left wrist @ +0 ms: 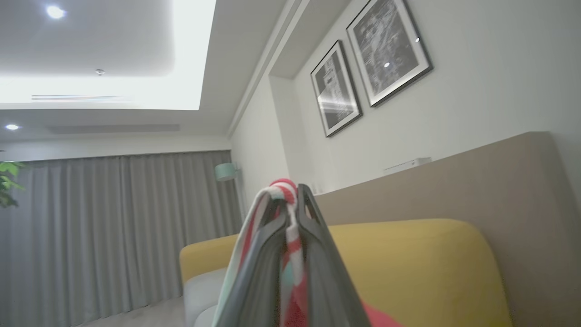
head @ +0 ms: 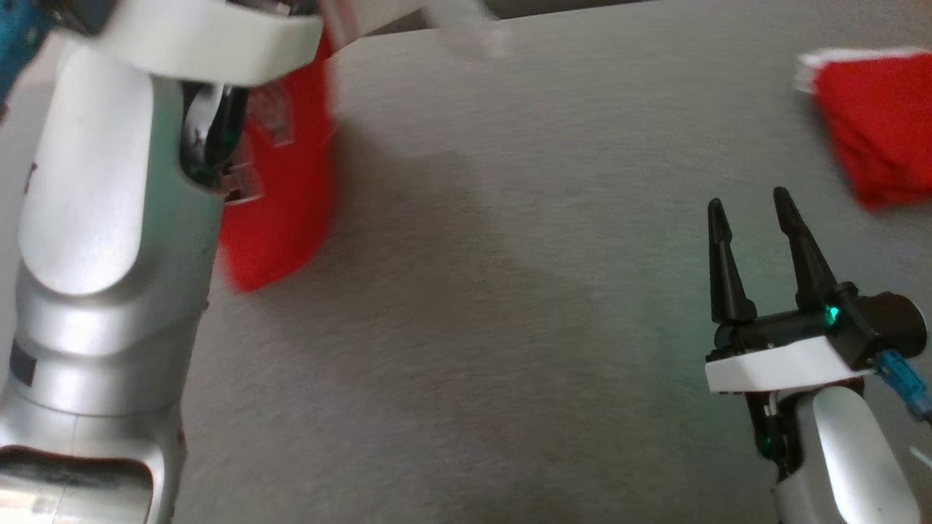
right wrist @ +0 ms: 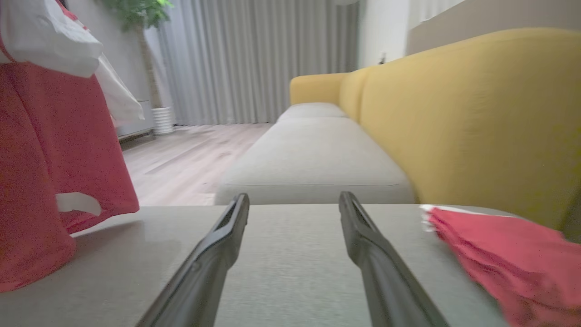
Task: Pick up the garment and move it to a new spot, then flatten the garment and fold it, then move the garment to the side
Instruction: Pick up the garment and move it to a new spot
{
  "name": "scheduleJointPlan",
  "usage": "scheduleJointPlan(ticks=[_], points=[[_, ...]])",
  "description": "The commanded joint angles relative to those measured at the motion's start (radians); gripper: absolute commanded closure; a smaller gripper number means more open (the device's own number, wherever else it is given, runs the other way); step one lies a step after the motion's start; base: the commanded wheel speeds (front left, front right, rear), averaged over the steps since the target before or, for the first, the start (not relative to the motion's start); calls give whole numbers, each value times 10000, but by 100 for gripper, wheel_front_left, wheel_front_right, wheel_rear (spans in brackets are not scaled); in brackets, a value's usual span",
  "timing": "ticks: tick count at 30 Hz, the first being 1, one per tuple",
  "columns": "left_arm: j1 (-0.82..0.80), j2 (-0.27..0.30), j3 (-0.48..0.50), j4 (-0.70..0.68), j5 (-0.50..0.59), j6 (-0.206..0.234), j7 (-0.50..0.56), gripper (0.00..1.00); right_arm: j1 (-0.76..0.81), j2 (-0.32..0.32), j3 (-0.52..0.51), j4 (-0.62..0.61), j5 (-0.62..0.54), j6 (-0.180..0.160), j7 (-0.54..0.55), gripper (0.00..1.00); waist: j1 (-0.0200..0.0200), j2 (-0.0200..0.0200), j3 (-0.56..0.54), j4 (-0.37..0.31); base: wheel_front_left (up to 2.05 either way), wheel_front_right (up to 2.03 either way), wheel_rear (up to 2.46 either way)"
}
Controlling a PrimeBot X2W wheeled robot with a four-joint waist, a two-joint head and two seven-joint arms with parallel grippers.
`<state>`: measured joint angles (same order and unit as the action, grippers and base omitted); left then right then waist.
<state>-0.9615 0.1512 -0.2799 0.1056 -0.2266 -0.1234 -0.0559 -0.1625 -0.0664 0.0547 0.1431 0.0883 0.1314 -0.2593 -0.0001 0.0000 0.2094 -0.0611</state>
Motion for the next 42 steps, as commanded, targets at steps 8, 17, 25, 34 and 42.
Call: scheduleJointPlan(ticks=[8,17,25,34,42], points=[[162,230,-358,57,-465,-24,273,100,110,157,163,-424,486,-7,-24,0,1,0,-247,-2932,0,0,0],[3091,-58,-1934,2361,-21,-16,-1099,51,156,160,364,-227,895,-7,-24,0,1,0,368,-3027,0,0,0],[5347,-766,-1863,3027,-77,798,-2049,0,217,161,884,210,889,-7,-24,0,1,0,245,-1812,0,0,0],[8451,-981,434,254,119,1892,-2056,0,904,161,740,796,849,-7,-24,0,1,0,-1220,-69,0,0,0],[10457,-1006,866,-344,228,2018,-2057,0,1832,162,408,1204,1030,-7,-24,0,1,0,-2430,1096,0,0,0]])
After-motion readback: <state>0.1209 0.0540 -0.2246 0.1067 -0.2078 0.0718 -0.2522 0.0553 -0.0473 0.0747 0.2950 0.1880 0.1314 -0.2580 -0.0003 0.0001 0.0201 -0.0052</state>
